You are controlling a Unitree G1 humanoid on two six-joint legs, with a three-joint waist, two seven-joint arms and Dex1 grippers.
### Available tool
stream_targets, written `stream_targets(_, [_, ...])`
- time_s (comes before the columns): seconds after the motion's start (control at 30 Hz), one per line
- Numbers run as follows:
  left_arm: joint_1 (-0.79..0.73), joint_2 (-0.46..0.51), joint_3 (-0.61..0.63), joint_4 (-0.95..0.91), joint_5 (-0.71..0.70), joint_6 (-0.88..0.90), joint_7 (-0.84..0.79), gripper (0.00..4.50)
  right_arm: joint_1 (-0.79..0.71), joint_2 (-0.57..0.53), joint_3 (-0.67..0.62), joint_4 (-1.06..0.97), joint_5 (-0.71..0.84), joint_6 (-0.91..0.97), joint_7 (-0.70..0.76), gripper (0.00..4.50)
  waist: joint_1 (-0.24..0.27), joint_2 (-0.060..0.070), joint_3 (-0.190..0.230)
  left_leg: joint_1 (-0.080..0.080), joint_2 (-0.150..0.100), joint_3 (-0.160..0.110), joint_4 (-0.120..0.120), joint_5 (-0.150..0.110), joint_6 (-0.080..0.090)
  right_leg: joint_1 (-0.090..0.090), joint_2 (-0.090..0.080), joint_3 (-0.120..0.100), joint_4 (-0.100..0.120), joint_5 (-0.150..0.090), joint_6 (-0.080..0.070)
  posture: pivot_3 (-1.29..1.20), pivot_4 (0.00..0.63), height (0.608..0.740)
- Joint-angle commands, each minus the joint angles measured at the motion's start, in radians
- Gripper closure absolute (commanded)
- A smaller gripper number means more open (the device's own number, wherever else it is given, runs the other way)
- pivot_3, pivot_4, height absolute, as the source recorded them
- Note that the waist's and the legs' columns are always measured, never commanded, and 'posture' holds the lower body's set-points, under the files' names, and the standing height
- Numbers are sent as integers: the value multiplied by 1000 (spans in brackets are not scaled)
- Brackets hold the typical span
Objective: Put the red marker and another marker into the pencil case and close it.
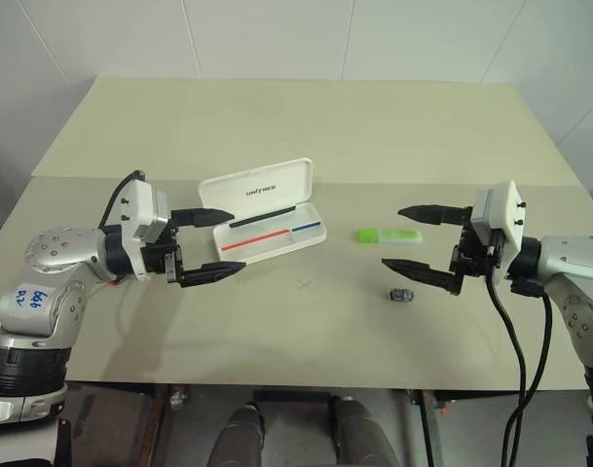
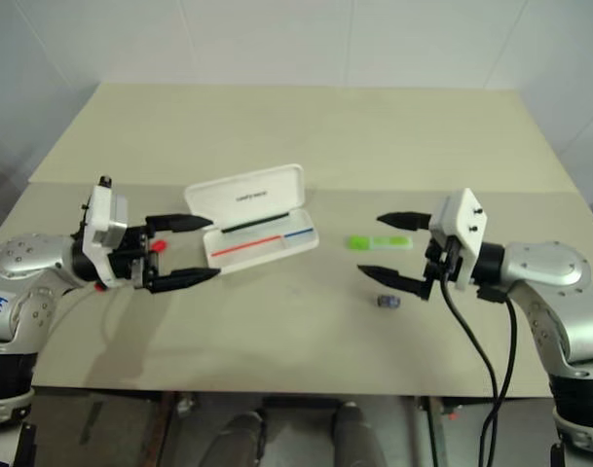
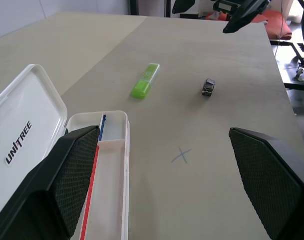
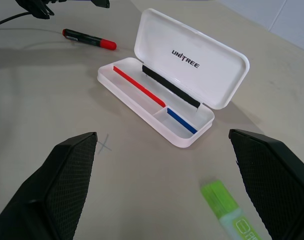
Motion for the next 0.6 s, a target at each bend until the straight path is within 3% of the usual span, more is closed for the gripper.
stream_targets(0.03, [5, -5, 25, -33, -24, 17, 12, 43, -19, 8, -9, -28, 11, -6, -8, 0, 0, 0, 0, 0, 0, 0, 0, 0, 0, 0, 0, 0, 0, 0, 0, 0, 150, 740])
stream_targets(0.33, [29, 23, 9, -11, 20, -3, -20, 43, -42, 60, 41, -59, 56, 26, 0, 0, 0, 0, 0, 0, 0, 0, 3, 0, 0, 0, 0, 0, 3, 0, 0, 0, 150, 740])
stream_targets(0.6, [-1, 65, -24, 73, 140, -33, -6, 43, -219, 212, 104, -148, 167, 80, -53, 0, -7, 0, 0, 1, 3, -1, 4, 0, -1, 0, 4, 0, 4, 1, -1, 0, 150, 740])
